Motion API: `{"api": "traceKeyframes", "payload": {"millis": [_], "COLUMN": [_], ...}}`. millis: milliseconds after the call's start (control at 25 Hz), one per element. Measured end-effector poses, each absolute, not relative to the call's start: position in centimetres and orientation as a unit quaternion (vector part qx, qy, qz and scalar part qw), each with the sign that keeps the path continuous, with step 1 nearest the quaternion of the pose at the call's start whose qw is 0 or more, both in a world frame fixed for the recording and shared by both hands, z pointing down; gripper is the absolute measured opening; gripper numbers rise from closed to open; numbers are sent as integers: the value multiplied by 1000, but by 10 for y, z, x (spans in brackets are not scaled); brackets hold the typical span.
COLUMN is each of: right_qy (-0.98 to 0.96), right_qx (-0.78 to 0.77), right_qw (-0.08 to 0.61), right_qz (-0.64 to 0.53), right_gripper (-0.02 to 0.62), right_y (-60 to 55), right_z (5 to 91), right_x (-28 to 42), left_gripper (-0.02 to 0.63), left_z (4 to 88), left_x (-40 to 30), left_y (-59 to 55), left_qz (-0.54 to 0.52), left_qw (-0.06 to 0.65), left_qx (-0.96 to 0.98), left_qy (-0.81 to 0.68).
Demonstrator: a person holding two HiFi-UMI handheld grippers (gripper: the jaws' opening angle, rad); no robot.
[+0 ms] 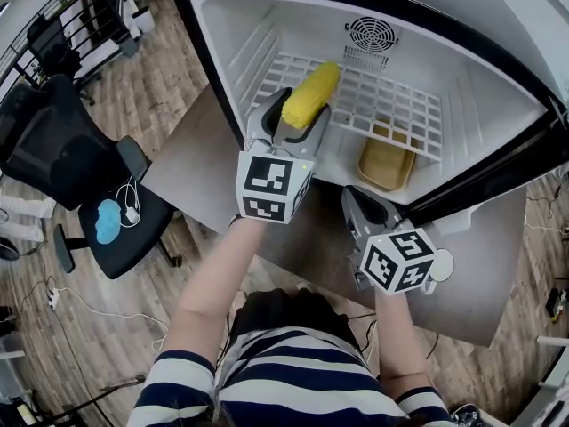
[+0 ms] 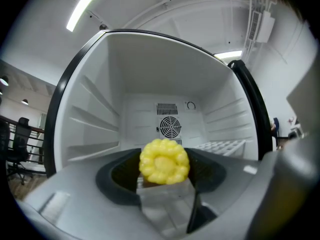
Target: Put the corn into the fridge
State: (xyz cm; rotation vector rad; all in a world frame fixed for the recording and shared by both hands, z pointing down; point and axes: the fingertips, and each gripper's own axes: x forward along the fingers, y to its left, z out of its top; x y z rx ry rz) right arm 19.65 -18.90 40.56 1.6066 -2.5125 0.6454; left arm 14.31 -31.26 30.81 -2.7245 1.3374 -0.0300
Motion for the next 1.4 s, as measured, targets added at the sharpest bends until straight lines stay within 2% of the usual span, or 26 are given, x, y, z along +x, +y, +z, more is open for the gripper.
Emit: {"api": "traceKeyframes", "payload": {"millis": [640, 1400], "right_qy": [-832, -860], "right_qx": [524, 500], "right_qw": [41, 22], "right_qz": [176, 97], "right_gripper": [-9, -9], "right_y": [-200, -242], "right_z": [379, 317], "right_x": [175, 126], "left_gripper": [0, 0], "left_z": [299, 299], "left_x": [115, 55], "left_y": [-278, -248], "left_qz": [1, -4], "left_qw": [57, 21], "left_qx": [-914, -914], "left_qy": [402, 405]}}
